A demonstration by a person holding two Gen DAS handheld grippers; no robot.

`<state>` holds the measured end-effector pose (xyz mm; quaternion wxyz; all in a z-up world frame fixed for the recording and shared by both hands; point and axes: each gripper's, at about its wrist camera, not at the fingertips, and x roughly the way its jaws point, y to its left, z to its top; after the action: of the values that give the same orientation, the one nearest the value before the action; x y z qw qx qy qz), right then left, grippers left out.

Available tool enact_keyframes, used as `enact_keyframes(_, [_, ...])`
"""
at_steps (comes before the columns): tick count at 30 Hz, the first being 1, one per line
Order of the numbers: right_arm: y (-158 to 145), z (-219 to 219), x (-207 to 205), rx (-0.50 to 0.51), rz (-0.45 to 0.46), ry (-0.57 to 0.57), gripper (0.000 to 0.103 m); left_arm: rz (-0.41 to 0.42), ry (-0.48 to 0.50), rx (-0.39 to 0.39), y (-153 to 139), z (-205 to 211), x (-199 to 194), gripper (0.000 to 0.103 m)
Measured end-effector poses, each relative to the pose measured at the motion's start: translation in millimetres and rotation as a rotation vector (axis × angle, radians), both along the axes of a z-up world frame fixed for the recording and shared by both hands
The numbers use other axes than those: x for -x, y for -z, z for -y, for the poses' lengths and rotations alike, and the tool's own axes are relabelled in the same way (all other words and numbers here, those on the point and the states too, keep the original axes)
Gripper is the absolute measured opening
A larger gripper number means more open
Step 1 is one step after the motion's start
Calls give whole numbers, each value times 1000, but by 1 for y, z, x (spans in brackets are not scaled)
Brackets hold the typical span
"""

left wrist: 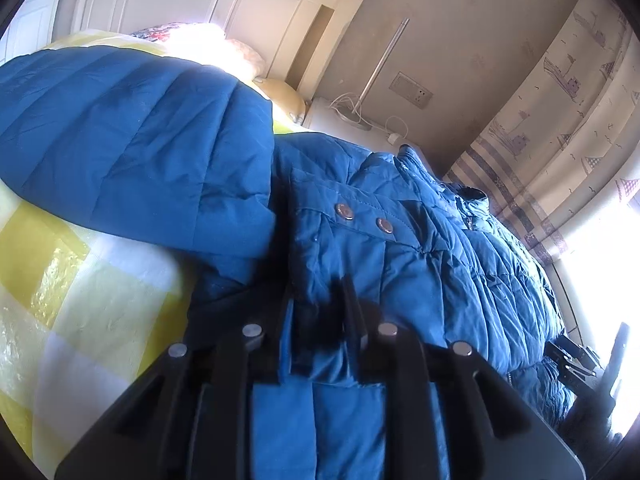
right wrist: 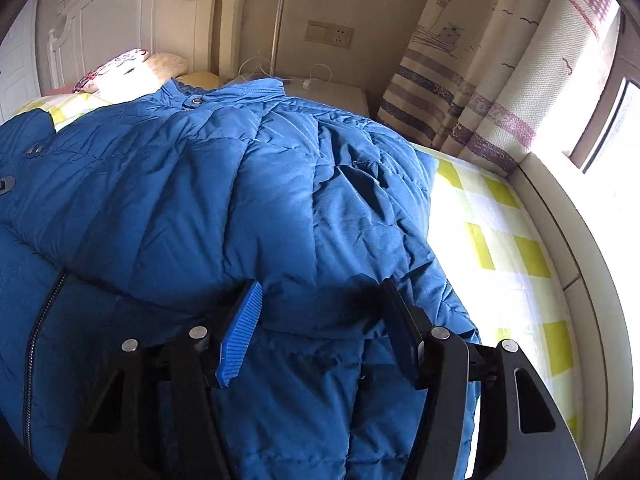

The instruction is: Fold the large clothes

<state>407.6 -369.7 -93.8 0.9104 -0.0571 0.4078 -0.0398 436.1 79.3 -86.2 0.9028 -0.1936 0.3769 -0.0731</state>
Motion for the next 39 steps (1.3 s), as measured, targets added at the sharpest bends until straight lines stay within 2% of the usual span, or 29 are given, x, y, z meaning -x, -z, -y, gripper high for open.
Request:
enact_keyframes(2, [0,13,1,-88,-6,10,57,-4,5,-1,1,1,-1,22])
enact_keyframes(6, [-7,-5,15,-23,11,-50,59,-8,6,10,2,-1,-2,23])
enact_keyframes(9, [-22,-18,26,-39,77,-82,63,-8,7,11,2,-1,-2,23])
enact_keyframes(10, [-21,-23,25,-36,68,-89,65,-8,6,15,2,-2,-2,24])
enact_keyframes(12, [-2,-31,13,17,-31,-86,66,1,1,34,1,-6,0,29])
enact_keyframes(13, [4,-32,10,29,-51,-91,69,16,-1,55,-1,-9,2,37])
enact_keyframes(14, [3,-28,11,9,-42,-86,71,37,-8,90,-4,-16,6,48])
enact_keyframes(15, [4,-21,11,-26,-45,-71,73,67,-29,139,-10,-27,11,55])
enact_keyframes(17, [4,-12,11,-85,-48,-65,73,154,-122,239,-24,-61,27,78])
enact_keyframes(18, [4,-11,11,-86,-47,-63,73,188,-193,283,-30,-83,36,81])
enact_keyframes(21, [4,-20,12,-27,-44,-64,74,229,-388,391,-40,-159,55,82])
enact_keyframes(25, [4,-20,12,-12,-39,-63,74,204,-614,444,-25,-253,56,81])
enact_keyframes(27, [4,-20,12,-6,-38,-62,74,182,-670,480,-15,-292,51,77])
enact_keyframes(30, [4,-20,11,4,-37,-62,74,143,-694,518,-6,-332,33,65])
enact_keyframes(32, [4,-21,11,2,-36,-62,74,103,-710,511,-4,-346,22,33])
enact_keyframes(34, [4,-22,12,7,-35,-62,74,97,-711,519,-4,-354,20,14])
enact_keyframes(35, [4,-22,12,12,-33,-61,74,125,-709,499,-12,-351,23,8])
enact_keyframes(37, [3,-23,13,22,-28,-62,74,231,-670,411,-42,-325,28,6])
enact_keyframes(39, [3,-25,13,31,-23,-61,74,311,-581,334,-73,-284,26,6])
